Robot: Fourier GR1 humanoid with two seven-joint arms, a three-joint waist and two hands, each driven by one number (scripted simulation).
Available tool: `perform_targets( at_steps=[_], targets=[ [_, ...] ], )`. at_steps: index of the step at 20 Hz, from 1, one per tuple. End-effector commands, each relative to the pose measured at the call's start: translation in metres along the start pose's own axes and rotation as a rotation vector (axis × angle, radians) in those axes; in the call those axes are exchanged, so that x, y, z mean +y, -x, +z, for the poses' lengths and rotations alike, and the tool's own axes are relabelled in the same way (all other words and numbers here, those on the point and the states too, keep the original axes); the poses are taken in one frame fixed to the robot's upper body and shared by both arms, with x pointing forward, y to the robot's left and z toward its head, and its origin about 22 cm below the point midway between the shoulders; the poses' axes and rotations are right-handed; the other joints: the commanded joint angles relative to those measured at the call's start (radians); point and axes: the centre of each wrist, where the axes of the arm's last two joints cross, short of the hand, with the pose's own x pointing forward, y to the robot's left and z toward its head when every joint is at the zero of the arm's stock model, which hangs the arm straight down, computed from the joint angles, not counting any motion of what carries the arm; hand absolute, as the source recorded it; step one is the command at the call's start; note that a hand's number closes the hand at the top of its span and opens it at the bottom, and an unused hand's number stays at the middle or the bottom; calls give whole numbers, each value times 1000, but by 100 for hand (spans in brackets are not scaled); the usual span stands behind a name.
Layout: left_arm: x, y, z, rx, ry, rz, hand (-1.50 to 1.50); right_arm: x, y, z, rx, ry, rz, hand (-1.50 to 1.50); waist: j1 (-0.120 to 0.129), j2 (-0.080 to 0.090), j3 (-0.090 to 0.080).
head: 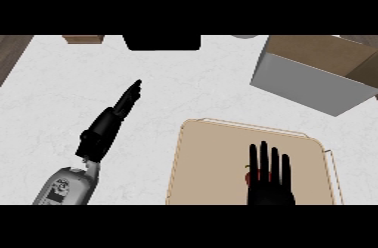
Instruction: Pick the bell pepper from the tray and place it in the cardboard box
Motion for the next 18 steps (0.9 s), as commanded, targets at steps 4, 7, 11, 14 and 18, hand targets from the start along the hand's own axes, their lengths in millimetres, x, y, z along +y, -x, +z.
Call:
perform_targets(
  at_steps=[4, 7, 11, 14, 18],
  targets=[
    [-2, -5, 1, -3, 9, 15, 0, 28, 6, -10, -24, 47, -9, -150, 2, 0, 0],
    [12, 8, 1, -4, 5, 0, 0, 9, -1, -20, -27, 43, 6, -150, 1, 0, 0],
    [13, -1, 14, -2, 3, 8, 0, 14, 8, -24, -2, 25, 38, -150, 3, -1, 0],
    [7, -2, 0, 18, 0, 23, 0, 33, 1, -15, 8, -17, 38, -150, 1, 0, 0],
    [15, -15, -2, -2, 0, -3, 0, 13, -3, -23, 14, -50, 52, -150, 2, 0, 0]
  ],
)
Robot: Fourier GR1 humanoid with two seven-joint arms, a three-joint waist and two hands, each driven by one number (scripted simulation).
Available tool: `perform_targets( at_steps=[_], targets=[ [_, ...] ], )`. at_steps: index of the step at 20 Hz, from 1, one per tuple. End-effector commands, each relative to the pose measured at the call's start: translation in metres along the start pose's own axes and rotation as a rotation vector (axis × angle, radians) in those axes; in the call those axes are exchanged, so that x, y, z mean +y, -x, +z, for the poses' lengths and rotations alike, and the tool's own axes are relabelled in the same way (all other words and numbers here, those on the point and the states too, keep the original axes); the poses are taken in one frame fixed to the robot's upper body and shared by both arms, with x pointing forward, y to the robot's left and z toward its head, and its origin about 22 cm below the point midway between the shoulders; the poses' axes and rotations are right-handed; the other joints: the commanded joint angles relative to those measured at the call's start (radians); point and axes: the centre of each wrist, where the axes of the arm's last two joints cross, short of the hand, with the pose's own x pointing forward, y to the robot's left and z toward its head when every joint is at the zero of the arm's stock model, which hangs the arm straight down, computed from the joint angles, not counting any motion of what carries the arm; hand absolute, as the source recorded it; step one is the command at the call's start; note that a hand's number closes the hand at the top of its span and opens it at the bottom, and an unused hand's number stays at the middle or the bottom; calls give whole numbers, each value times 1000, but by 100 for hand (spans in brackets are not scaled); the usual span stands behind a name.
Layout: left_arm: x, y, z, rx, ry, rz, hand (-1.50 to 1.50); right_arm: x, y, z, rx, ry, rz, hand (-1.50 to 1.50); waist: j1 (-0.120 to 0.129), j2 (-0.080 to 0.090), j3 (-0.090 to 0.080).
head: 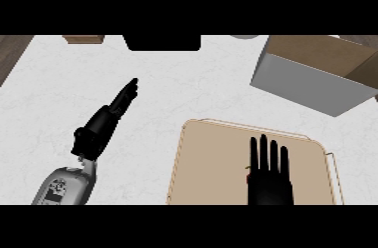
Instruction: Pick the bell pepper from the tray and place it in the cardboard box
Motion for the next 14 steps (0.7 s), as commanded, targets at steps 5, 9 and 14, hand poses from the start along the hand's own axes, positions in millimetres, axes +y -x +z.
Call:
perform_targets(
  at_steps=[5, 9, 14],
  targets=[
    [-5, 15, 12, -6, 5, 4, 0, 20, 3, -23, 35, -62, 30, -150, 3, 4, 3],
    [18, 5, 1, -3, 16, 4, 0, 17, 15, -25, 23, -64, 41, -150, 1, 3, 3],
    [-12, 6, 7, -9, 8, 7, 0, 36, 25, -33, 56, -46, 65, -150, 3, 3, 3]
  ],
)
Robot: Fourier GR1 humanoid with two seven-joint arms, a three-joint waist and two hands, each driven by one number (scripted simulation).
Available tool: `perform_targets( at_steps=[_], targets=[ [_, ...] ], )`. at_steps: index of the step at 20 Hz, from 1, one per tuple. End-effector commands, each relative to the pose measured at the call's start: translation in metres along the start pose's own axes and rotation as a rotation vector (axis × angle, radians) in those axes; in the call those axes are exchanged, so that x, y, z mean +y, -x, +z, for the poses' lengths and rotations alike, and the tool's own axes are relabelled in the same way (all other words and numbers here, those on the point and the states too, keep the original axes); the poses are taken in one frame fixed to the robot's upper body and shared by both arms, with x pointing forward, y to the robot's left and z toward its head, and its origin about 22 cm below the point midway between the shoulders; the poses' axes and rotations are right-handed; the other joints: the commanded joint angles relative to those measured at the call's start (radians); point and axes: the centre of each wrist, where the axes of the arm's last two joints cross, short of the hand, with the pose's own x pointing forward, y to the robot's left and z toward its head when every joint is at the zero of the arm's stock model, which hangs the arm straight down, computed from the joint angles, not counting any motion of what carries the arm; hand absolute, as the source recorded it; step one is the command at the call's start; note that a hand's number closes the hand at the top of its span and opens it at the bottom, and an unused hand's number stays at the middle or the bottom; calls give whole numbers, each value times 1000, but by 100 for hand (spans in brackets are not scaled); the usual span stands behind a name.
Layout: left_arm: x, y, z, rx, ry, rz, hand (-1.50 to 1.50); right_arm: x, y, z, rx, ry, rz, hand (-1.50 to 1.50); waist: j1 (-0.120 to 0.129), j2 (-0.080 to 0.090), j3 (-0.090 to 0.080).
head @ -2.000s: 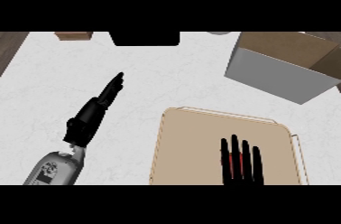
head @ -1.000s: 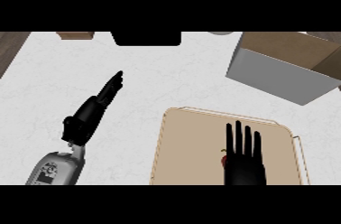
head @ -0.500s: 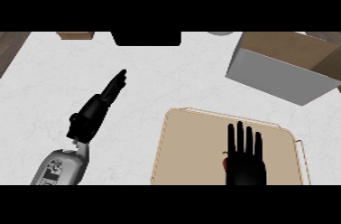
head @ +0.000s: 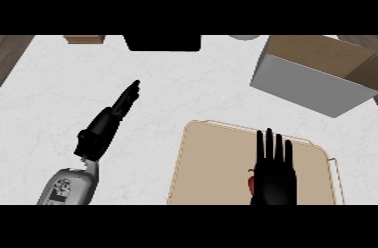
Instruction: Pick the bell pepper from the tray and place it in the cardboard box
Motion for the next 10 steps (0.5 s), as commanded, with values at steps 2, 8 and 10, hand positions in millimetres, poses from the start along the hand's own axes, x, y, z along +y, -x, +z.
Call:
perform_targets(
  at_steps=[2, 8, 10],
  targets=[
    [3, -12, 10, 1, 9, 17, 0, 31, 8, -16, 31, 3, 102, -150, 5, 9, 9],
    [-6, -5, 3, 3, -17, -9, 0, 35, 25, -19, 32, -52, 118, 150, 2, 10, 9],
    [-1, 1, 2, 2, -9, -22, 0, 40, 11, -18, 33, -40, 116, 150, 3, 11, 9]
  ],
)
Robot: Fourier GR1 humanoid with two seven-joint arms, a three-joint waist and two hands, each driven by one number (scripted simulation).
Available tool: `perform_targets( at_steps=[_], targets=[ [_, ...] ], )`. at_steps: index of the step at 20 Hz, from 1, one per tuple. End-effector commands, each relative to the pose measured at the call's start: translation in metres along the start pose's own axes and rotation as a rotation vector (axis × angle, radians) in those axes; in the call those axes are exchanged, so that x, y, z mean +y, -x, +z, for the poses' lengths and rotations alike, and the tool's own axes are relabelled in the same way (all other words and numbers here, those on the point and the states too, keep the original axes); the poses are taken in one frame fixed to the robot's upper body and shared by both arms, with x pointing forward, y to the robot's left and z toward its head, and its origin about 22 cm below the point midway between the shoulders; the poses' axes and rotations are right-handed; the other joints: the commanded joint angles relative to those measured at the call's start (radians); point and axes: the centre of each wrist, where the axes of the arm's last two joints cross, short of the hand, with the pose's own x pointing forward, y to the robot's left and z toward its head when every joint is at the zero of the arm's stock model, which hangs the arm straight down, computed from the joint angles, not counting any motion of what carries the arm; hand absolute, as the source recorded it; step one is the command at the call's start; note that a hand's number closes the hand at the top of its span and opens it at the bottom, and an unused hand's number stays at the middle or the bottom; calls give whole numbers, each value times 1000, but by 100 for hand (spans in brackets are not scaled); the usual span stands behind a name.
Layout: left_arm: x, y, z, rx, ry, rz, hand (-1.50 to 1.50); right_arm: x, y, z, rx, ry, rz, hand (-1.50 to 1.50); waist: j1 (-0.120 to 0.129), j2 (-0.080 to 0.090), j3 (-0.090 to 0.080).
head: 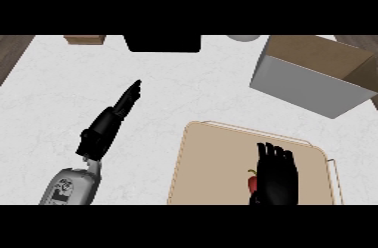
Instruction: Pick the bell pepper from the tray and place it in the cardboard box
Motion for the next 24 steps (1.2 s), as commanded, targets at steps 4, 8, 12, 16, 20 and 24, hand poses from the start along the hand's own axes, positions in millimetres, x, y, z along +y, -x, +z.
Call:
perform_targets(
  at_steps=[4, 8, 12, 16, 20, 24],
  targets=[
    [6, -10, -5, 2, 0, -2, 0, 26, 15, 2, -35, 17, 171, 150, -4, 18, 17],
    [21, -3, 2, -7, -11, 9, 0, 8, 4, -30, -88, -104, -55, 150, 6, 21, 17],
    [2, 1, -3, -15, 1, 7, 0, -40, -11, -74, -153, -186, -278, 150, 11, 24, 17],
    [15, -4, 10, 9, 3, 3, 0, -45, -6, -89, -128, -72, -225, 150, 3, 18, 17],
    [11, -9, 4, 1, 1, 2, 0, -61, -28, -90, -105, 99, -192, 150, 5, 18, 17],
    [15, -8, 9, 4, 3, 4, 0, -98, -14, -72, -130, 181, -234, 150, -2, 16, 16]
  ],
)
